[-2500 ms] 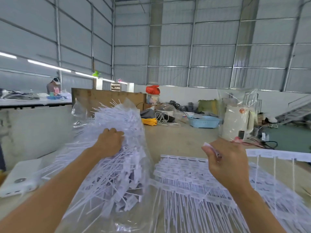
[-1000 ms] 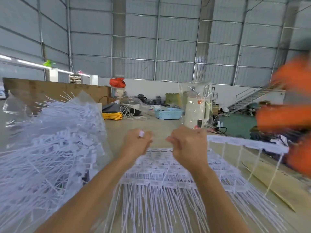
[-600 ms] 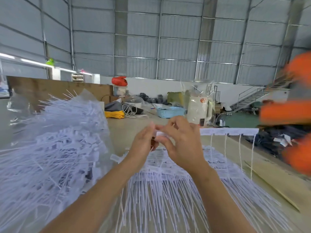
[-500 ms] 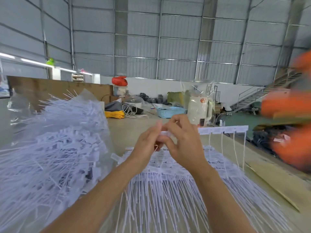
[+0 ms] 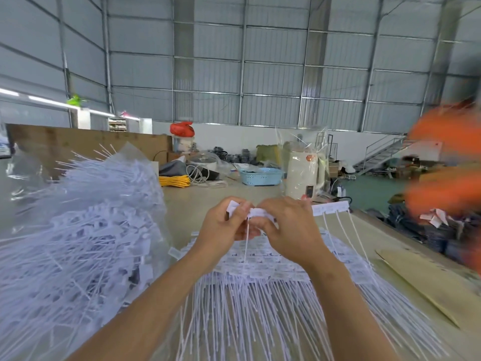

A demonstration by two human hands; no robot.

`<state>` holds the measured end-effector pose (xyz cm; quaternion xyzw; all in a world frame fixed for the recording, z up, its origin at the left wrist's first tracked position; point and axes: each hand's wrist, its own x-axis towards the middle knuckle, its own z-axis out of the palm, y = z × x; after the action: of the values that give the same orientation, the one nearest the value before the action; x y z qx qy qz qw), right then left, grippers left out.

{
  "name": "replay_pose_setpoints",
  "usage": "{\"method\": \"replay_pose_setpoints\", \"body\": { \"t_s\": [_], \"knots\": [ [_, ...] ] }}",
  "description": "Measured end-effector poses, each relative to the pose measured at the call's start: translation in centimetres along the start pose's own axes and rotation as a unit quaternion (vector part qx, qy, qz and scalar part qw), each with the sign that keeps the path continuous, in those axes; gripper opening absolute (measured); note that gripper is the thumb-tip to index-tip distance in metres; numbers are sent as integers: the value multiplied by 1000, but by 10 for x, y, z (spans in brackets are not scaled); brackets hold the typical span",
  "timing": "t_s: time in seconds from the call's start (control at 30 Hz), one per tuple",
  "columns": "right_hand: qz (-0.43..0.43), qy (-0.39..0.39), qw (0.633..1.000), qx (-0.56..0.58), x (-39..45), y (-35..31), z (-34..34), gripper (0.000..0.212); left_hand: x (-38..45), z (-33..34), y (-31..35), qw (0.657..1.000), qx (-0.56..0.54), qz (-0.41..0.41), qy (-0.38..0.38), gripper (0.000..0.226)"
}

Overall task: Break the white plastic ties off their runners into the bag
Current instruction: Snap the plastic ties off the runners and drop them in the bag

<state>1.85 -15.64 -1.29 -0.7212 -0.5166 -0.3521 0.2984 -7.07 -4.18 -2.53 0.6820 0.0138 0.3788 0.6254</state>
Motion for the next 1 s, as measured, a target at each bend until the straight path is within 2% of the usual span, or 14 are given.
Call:
{"method": "replay_pose_setpoints", "body": {
  "t_s": [0.13,0.27,0.33,0.4,0.47,0.5,0.57,0.63,0.73,0.8,0.87,0.9,0.93,1.0],
  "knots": [
    [-10,14,1000,17,0,-4,-1,15,-1,3,0,998,61,20,11,22],
    [-16,9,1000,-15,0,-5,-2,18,2,3,1,995,93,24,24,33],
    [-25,25,997,-65,0,-5,-5,19,3,2,0,992,123,-6,19,34],
    [6,80,994,-78,-1,3,-12,18,2,-2,3,988,138,-72,12,31],
    [61,133,987,-63,-4,19,-20,14,2,-7,15,992,29,-125,-2,30],
    [84,143,984,-67,-6,26,-21,14,3,-8,25,992,-59,-113,-7,31],
    [85,147,980,-102,-8,32,-16,19,5,-11,52,976,-214,-23,1,30],
    [60,160,976,-132,-6,28,-7,26,3,-14,82,957,-275,87,18,28],
    [17,177,973,-149,-3,21,0,35,-2,-33,115,960,-160,214,80,20],
    [6,183,971,-156,-3,21,2,37,-6,-59,128,962,-22,237,130,18],
    [7,190,969,-156,-3,22,2,35,-9,-94,129,965,126,182,140,20],
    [9,195,969,-153,-3,21,2,35,-10,-115,126,962,209,122,130,20],
    [10,198,969,-149,-3,21,3,35,-12,-139,119,948,292,45,120,19],
    [8,201,969,-141,-2,19,3,35,-17,-183,101,897,420,-91,99,21]
  ]
}}
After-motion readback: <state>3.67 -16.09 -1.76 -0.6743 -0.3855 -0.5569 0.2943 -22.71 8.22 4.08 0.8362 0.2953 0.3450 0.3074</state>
